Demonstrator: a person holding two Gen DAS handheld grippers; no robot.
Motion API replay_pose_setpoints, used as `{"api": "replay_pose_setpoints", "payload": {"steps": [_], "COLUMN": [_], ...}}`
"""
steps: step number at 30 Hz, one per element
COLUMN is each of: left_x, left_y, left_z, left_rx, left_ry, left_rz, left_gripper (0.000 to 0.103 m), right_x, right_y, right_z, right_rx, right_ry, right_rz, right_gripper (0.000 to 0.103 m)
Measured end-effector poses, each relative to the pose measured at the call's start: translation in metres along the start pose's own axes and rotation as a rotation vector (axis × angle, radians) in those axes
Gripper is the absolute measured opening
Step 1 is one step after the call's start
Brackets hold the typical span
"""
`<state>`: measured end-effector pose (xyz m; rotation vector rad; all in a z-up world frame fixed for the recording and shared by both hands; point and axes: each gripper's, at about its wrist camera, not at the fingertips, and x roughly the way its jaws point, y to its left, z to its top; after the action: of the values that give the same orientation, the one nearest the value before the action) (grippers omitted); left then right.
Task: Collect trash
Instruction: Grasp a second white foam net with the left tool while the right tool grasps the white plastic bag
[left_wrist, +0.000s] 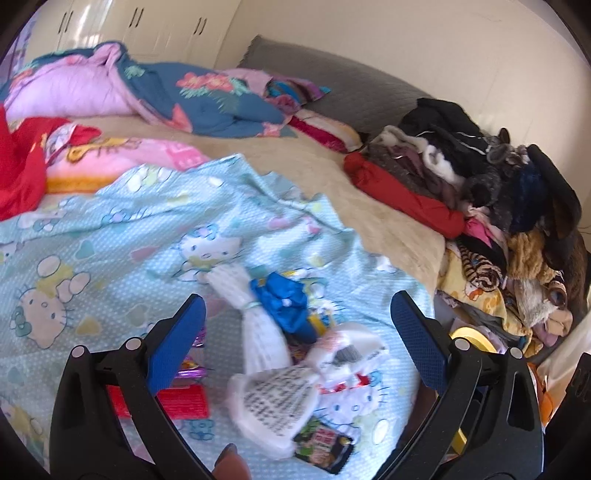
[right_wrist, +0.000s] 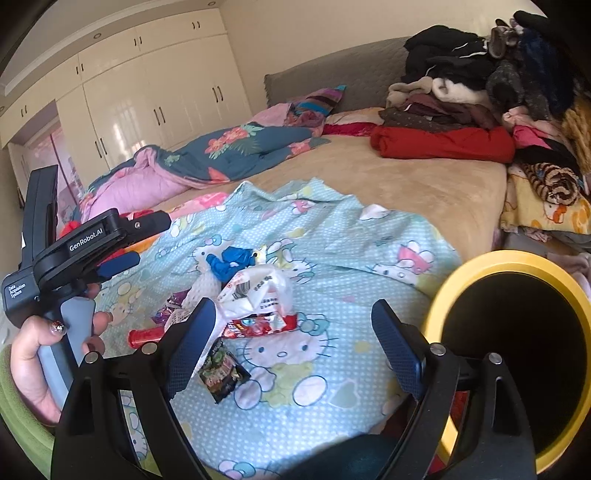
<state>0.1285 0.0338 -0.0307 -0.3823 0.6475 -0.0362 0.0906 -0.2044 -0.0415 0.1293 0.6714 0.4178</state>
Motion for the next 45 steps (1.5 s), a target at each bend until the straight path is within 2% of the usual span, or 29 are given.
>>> {"api": "replay_pose_setpoints", "payload": {"steps": [7, 10, 15, 22, 26, 28, 33, 35, 37, 40, 45], "left_x": [0.013, 0.021, 0.034, 0.048, 0.055, 0.057, 0.063, 0.067, 0.07, 0.073, 0.075], "left_y": [0.033, 0.041, 0.044, 0.046, 0.048, 0.048, 0.046, 0.045, 0.046, 0.048, 0.054], "left_z": [0.0, -0.003, -0.011, -0.019, -0.023, -0.024, -0.026, -0.029, -0.032, -0.035, -0.038], "left_rx": [-0.055, -0.07, -0.083, -0.143, -0.149, -0.158, -0.16, -0.158, -0.162, -0.161, -0.181], "left_ry": [0.055, 0.089, 0.144, 0.201, 0.219, 0.227, 0.245, 0.254, 0.266, 0.276, 0.284], "left_rz": [0.032, 0.019, -0.017, -0.086, -0.095, -0.105, -0.106, -0.1, -0.093, -0.081, -0.076], "left_gripper": [0.092, 0.092, 0.081, 0.067, 0.06, 0.057, 0.057, 0.049, 0.047, 0.039, 0.02], "right_x": [0.029, 0.041, 0.065, 0.094, 0.105, 0.107, 0.104, 0.099, 0.094, 0.085, 0.076], "right_y": [0.013, 0.015, 0.009, -0.002, 0.002, 0.007, 0.009, 0.009, 0.009, 0.009, 0.011], "right_z": [0.007, 0.011, 0.015, 0.016, 0.014, 0.013, 0.009, 0.006, 0.004, 0.002, 0.002], "right_rx": [-0.031, -0.051, -0.066, -0.025, -0.048, -0.059, -0.044, -0.043, -0.04, -0.039, -0.058], "right_ry": [0.034, 0.046, 0.079, 0.142, 0.17, 0.176, 0.171, 0.16, 0.148, 0.129, 0.111], "right_rz": [0.038, 0.042, 0.054, 0.095, 0.135, 0.157, 0.197, 0.186, 0.187, 0.173, 0.152], "right_gripper": [0.084, 0.084, 0.083, 0.064, 0.053, 0.041, 0.022, 0.021, 0.02, 0.02, 0.02]}}
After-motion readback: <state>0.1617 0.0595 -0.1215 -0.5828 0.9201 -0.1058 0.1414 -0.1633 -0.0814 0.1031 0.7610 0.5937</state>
